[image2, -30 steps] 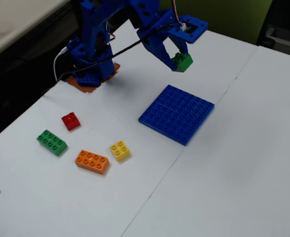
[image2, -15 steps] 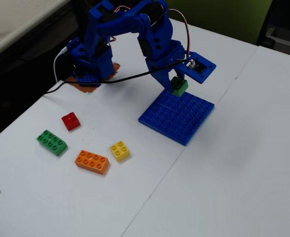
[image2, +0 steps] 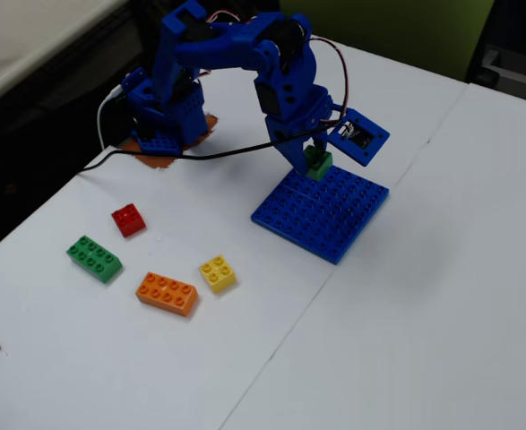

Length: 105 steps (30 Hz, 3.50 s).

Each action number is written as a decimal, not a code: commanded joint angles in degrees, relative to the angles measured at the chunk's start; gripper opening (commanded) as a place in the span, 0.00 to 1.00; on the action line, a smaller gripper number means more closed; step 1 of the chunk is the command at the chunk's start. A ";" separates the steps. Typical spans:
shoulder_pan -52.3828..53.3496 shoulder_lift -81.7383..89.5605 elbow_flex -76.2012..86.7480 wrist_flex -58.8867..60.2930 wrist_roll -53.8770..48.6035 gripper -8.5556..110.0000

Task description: Pick up the 2x2 green block and go up the 8x8 blue block.

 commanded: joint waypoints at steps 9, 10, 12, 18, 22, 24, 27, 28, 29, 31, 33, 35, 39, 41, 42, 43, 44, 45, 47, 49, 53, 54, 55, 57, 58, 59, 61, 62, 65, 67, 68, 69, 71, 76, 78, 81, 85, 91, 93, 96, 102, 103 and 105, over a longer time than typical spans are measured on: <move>-1.23 5.62 -0.09 0.26 -0.53 0.08; -1.32 5.71 -0.18 0.26 -0.35 0.08; -1.41 5.89 -0.18 0.26 -0.18 0.08; -1.41 6.42 -0.09 0.26 0.00 0.08; -1.32 6.42 -0.09 0.26 -0.18 0.08; -1.32 6.33 -0.09 0.26 -0.26 0.08; -1.23 6.33 -0.09 0.26 -0.35 0.08; -1.23 6.33 -0.09 0.26 -0.26 0.08; -1.23 6.33 -0.09 0.26 -0.44 0.08; -1.23 6.33 -0.09 0.26 -0.53 0.08; -1.14 6.33 -0.09 0.26 -0.53 0.08; -1.14 6.33 -0.09 0.26 -0.53 0.08; -1.14 6.33 -0.09 0.26 -0.44 0.08; -1.14 6.42 -0.09 0.26 -0.26 0.08; -1.23 6.42 -0.09 0.26 -0.18 0.08; -1.23 6.42 -0.09 0.26 -0.09 0.08; -1.32 6.42 -0.09 0.26 -0.09 0.08; -1.32 6.42 -0.09 0.26 0.00 0.08; -1.41 6.42 -0.09 0.26 0.00 0.08; -1.49 6.50 -0.09 0.26 0.09 0.08; -1.49 6.59 -0.09 0.26 0.09 0.08; -1.41 6.68 -0.09 0.26 0.09 0.08; -1.41 6.68 -0.09 0.26 0.09 0.08; -1.41 6.68 -0.09 0.26 0.09 0.08; -1.32 6.77 -0.09 0.26 0.09 0.08; -1.32 6.77 -0.09 0.26 0.09 0.08; -1.23 6.77 -0.09 0.26 0.09 0.08; -1.23 6.77 -0.09 0.26 0.09 0.08; -1.23 6.77 0.09 0.26 0.18 0.08; -1.23 6.77 0.26 0.26 0.18 0.08; -1.23 6.77 0.26 0.26 0.18 0.08; -1.23 6.77 0.26 0.26 0.18 0.08; -1.23 6.86 0.26 0.26 0.18 0.08; -1.05 6.94 0.35 0.26 0.18 0.08; -1.05 6.94 0.35 0.26 0.18 0.08; -1.05 6.94 0.35 0.26 0.18 0.08; -1.05 7.03 0.35 0.26 0.18 0.08; -1.05 7.12 0.44 0.26 0.26 0.08; -1.05 7.12 0.53 0.26 0.35 0.08; -1.05 7.12 0.53 0.26 0.35 0.08; -0.97 7.12 0.62 0.26 0.35 0.08; -0.97 7.12 0.62 0.26 0.35 0.08; -0.97 7.12 0.62 0.26 0.35 0.08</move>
